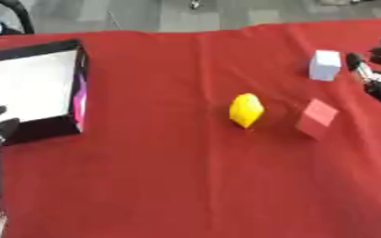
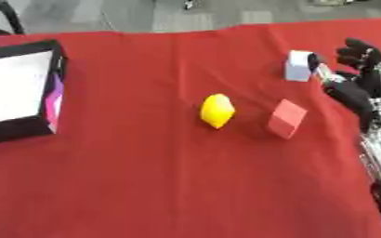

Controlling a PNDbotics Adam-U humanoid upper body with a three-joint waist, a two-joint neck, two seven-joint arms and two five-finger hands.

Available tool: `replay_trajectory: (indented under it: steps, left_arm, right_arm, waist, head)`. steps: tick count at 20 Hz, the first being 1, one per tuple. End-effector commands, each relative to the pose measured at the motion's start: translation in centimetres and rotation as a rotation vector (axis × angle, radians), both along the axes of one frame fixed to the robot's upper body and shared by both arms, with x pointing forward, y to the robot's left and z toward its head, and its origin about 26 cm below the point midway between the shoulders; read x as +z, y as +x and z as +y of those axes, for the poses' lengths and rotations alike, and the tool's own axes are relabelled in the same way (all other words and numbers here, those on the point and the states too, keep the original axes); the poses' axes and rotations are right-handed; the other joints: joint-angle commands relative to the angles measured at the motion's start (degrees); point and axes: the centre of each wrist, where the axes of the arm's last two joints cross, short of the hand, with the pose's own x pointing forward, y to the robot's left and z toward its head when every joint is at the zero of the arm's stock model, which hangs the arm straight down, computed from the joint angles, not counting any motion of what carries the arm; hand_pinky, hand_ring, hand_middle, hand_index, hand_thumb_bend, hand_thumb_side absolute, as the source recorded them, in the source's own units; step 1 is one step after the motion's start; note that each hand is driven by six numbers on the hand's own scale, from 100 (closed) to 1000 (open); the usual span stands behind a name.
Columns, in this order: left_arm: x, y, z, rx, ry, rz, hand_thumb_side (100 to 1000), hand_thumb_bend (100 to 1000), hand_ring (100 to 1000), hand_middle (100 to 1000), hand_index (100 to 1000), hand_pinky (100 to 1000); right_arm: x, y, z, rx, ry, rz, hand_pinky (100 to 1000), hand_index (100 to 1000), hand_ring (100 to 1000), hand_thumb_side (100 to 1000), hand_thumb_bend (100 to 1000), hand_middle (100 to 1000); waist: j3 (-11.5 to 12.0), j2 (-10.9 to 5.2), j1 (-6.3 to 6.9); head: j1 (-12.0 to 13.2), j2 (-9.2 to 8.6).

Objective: Pick up the objects with one hand, pass them to the other hand, and then place them into the box on the other side of the table.

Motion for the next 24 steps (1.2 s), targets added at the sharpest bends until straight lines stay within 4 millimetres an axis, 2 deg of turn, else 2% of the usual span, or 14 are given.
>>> replay_trajectory:
  steps: [1, 4, 5, 6, 9, 15, 20, 24]
  left_arm:
    - [1.0, 0.3, 0.2, 0.004, 0.016, -0.034, 731, 307, 680, 745, 844, 830]
    - [1.1, 0.4, 0.2, 0.004, 0.028, -0.037, 729, 305, 681, 746, 845, 830]
    - [1.2, 0.4, 0.2, 0.004, 0.033, -0.038, 733, 313, 681, 746, 845, 830]
    - [1.2, 0.4, 0.2, 0.005, 0.038, -0.038, 728, 305, 682, 747, 846, 830]
    - [1.3, 0.4, 0.3, 0.008, 0.048, -0.039, 727, 305, 682, 747, 846, 830]
    - [1.4, 0.2, 0.8, 0.015, 0.07, -0.036, 724, 304, 682, 746, 845, 829]
    - [1.9, 0.2, 1.5, 0.02, 0.108, -0.037, 720, 302, 682, 746, 845, 829]
    - [2.6, 0.2, 2.0, 0.013, 0.142, -0.043, 717, 300, 683, 746, 845, 828]
  right_arm:
    - [1.1, -0.1, -0.1, -0.004, -0.021, -0.033, 795, 840, 845, 339, 487, 746]
    - [1.2, -0.1, -0.3, -0.007, -0.031, -0.035, 796, 841, 847, 338, 492, 747]
    - [1.4, -0.2, -0.3, -0.007, -0.039, -0.033, 796, 842, 849, 358, 526, 749]
    - [1.5, -0.2, -0.4, -0.004, -0.053, -0.03, 797, 843, 850, 337, 503, 751]
    - [2.3, -0.4, -0.6, 0.021, -0.117, 0.011, 800, 848, 854, 340, 538, 758]
    - [5.7, -1.1, -1.1, 0.111, -0.32, 0.206, 813, 856, 860, 340, 579, 776]
    - [9.0, -1.1, -1.6, 0.201, -0.492, 0.395, 826, 861, 863, 321, 608, 788]
    - [10.9, -1.1, -1.6, 0.252, -0.594, 0.503, 837, 864, 863, 296, 635, 795]
  waist:
    - [-0.06, 0.15, -0.31]
    - [-0.3, 0.08, -0.16]
    - [-0.37, 0.03, -0.13]
    - [-0.45, -0.04, -0.13]
    - [-0.75, -0.35, -0.31]
    - [-1.64, -1.14, -1.2]
    - [-2.0, -1.69, -1.79]
    - [-2.07, -1.93, -2.22]
  head:
    - [-0.43, -0.09]
    - [-0.93, -0.09]
    - [-1.08, -0.09]
    - [-1.23, -0.09]
    - [-1.55, -0.09]
    - [-1.92, -0.09]
    - [-1.87, -0.09]
    - [-1.85, -0.09]
